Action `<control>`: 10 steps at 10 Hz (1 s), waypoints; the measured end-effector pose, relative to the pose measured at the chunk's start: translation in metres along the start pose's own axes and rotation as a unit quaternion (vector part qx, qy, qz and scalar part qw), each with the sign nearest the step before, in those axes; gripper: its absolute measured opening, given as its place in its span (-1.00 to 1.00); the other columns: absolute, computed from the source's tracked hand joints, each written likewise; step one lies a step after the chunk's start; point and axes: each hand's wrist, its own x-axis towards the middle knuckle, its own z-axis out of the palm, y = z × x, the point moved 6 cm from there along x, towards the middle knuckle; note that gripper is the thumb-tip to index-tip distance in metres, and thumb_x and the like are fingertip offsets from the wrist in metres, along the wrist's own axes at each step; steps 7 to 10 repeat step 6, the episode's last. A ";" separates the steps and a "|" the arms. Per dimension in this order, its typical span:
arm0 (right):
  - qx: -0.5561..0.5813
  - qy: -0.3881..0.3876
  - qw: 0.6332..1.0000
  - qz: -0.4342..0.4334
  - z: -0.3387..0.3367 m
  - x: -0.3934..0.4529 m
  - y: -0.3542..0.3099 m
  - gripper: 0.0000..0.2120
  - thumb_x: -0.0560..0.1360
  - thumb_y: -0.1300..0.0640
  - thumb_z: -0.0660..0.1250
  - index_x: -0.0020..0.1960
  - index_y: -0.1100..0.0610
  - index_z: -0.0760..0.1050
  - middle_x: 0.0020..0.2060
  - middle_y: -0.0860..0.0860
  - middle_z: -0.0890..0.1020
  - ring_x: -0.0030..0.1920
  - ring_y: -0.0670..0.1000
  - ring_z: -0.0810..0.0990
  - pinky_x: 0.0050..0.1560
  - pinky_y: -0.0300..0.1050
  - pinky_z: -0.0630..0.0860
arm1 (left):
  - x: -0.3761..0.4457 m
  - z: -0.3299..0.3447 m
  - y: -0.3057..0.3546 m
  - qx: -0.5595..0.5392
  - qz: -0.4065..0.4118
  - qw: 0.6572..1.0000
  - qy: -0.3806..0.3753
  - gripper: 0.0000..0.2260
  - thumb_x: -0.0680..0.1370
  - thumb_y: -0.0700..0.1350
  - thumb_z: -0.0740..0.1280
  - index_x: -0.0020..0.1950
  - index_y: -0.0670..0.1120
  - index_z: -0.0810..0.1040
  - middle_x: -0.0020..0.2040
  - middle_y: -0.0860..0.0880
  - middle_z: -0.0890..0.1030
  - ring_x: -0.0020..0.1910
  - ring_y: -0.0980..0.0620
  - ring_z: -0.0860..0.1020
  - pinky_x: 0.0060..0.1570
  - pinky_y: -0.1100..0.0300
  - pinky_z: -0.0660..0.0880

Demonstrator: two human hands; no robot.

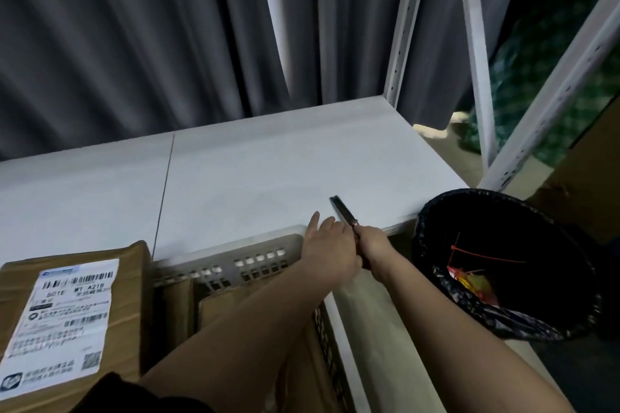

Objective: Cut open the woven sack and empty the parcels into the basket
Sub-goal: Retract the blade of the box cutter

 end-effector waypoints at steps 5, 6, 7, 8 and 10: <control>0.002 -0.026 0.999 0.036 0.002 0.005 0.019 -0.71 0.51 0.34 0.09 -0.29 0.19 0.49 -0.38 0.06 0.57 -0.41 -0.01 0.49 -0.40 -0.22 0.40 | 0.001 0.012 -0.012 0.022 -0.006 0.999 -0.023 -0.51 0.57 0.05 0.12 0.45 -0.15 0.25 0.44 -0.09 0.31 0.50 -0.04 0.12 0.51 -0.02 -0.17; -0.004 -0.053 0.997 0.056 0.000 0.010 0.031 -0.74 0.52 0.29 0.09 -0.03 0.19 0.55 -0.18 0.06 0.63 -0.36 -0.03 0.55 -0.30 -0.21 0.49 | -0.003 0.009 -0.012 0.036 0.005 0.999 -0.015 -0.44 0.59 0.11 0.14 0.49 -0.15 0.16 0.49 -0.10 0.23 0.53 -0.06 0.04 0.51 -0.01 -0.18; -0.004 -0.053 0.997 0.056 0.000 0.010 0.031 -0.74 0.52 0.29 0.09 -0.03 0.19 0.55 -0.18 0.06 0.63 -0.36 -0.03 0.55 -0.30 -0.21 0.49 | -0.003 0.009 -0.012 0.036 0.005 0.999 -0.015 -0.44 0.59 0.11 0.14 0.49 -0.15 0.16 0.49 -0.10 0.23 0.53 -0.06 0.04 0.51 -0.01 -0.18; -0.004 -0.053 0.997 0.056 0.000 0.010 0.031 -0.74 0.52 0.29 0.09 -0.03 0.19 0.55 -0.18 0.06 0.63 -0.36 -0.03 0.55 -0.30 -0.21 0.49 | -0.003 0.009 -0.012 0.036 0.005 0.999 -0.015 -0.44 0.59 0.11 0.14 0.49 -0.15 0.16 0.49 -0.10 0.23 0.53 -0.06 0.04 0.51 -0.01 -0.18; -0.004 -0.053 0.997 0.056 0.000 0.010 0.031 -0.74 0.52 0.29 0.09 -0.03 0.19 0.55 -0.18 0.06 0.63 -0.36 -0.03 0.55 -0.30 -0.21 0.49 | -0.003 0.009 -0.012 0.036 0.005 0.999 -0.015 -0.44 0.59 0.11 0.14 0.49 -0.15 0.16 0.49 -0.10 0.23 0.53 -0.06 0.04 0.51 -0.01 -0.18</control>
